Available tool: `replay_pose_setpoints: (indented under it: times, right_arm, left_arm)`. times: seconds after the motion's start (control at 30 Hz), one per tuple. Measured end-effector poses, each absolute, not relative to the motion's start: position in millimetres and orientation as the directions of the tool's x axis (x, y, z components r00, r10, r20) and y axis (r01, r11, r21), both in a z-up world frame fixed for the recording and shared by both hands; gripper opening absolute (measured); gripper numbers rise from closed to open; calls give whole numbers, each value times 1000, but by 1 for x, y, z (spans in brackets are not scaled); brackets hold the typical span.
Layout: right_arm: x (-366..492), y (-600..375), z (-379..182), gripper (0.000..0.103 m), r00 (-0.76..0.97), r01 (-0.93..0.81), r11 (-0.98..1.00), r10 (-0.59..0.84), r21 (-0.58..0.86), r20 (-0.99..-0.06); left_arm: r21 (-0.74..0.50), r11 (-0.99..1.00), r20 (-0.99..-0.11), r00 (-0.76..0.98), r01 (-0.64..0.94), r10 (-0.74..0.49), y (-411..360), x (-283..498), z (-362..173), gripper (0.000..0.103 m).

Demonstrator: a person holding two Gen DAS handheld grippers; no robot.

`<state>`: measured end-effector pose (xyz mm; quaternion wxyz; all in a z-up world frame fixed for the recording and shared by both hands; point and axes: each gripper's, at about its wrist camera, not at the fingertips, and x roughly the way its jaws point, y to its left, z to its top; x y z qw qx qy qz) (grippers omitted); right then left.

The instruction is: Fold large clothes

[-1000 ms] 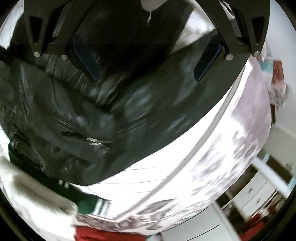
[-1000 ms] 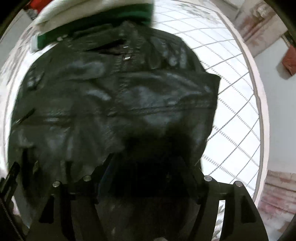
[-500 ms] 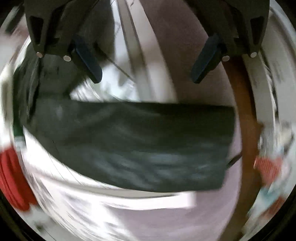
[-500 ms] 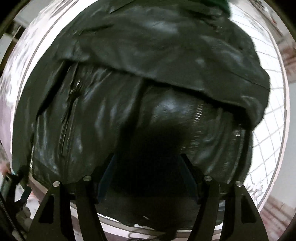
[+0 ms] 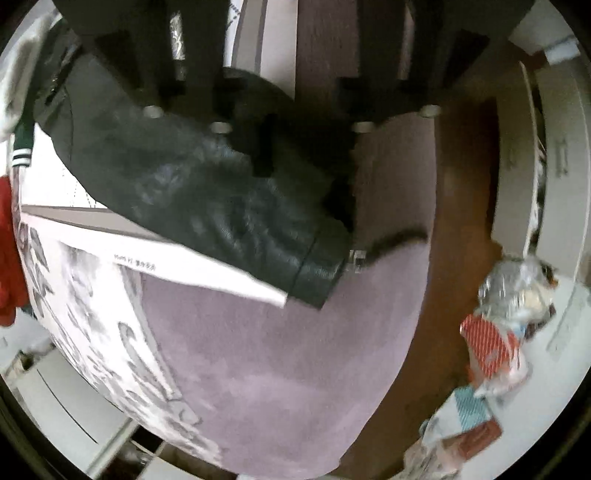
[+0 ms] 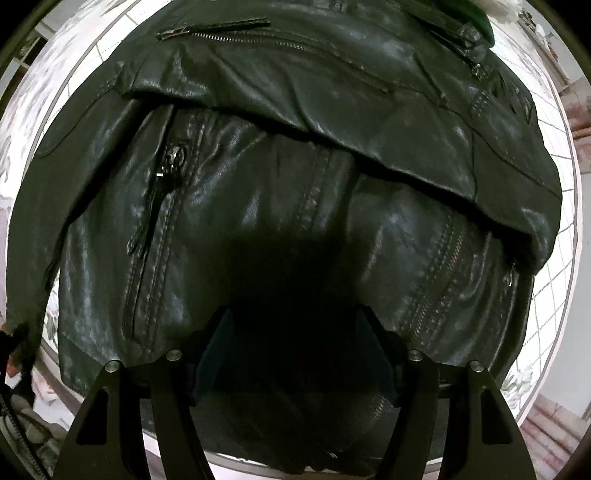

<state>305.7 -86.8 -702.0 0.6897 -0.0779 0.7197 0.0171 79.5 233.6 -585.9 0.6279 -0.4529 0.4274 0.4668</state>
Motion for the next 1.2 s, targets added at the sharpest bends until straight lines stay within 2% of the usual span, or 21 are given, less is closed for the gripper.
replay_pose_setpoints:
  times: [0.13,0.33,0.43,0.6,0.73,0.8,0.9,1.03,1.13,1.2]
  right_arm:
    - [322,-88,-693,70,20,-153,980,-127,-129,-992]
    - [338,-64,-672,71,151,-163,956,-220,-244,-964]
    - [350,-69,-659,92,187,-147,965,-190,-219,-964]
    - [387,-95,-641,92,197,-94,982,-142,-163,-970]
    - [403,-142,-626,92,191,8,993,-118,-118,-975]
    - [396,-174,-619,93,180,74,991,-121,-109,-976]
    - [380,-224,-615,93,144,171,979,-134,-109,-980]
    - [354,-283,-621,92,93,266,952,-180,-150,-979]
    - [339,-322,-633,92,45,324,931,-191,-166,-981]
    - [330,-343,-638,92,25,356,918,-195,-173,-981]
  left_arm:
    - [-134,271,-934,213,-953,287,242,91,-556,9]
    - [-53,509,-859,299,-859,415,231,139,-483,7]
    - [-2,638,-809,376,-770,451,210,175,-444,6]
    - [43,783,-738,508,-621,444,165,239,-398,6]
    - [17,899,-723,616,-438,313,95,300,-378,5]
    - [-41,952,-746,642,-305,173,45,332,-379,5]
    - [-128,983,-777,630,-129,-19,-32,365,-392,5]
    - [-185,980,-801,567,71,-192,-140,387,-419,5]
    - [-206,962,-828,492,179,-269,-209,393,-441,5]
    - [-190,954,-849,449,232,-278,-240,388,-455,6]
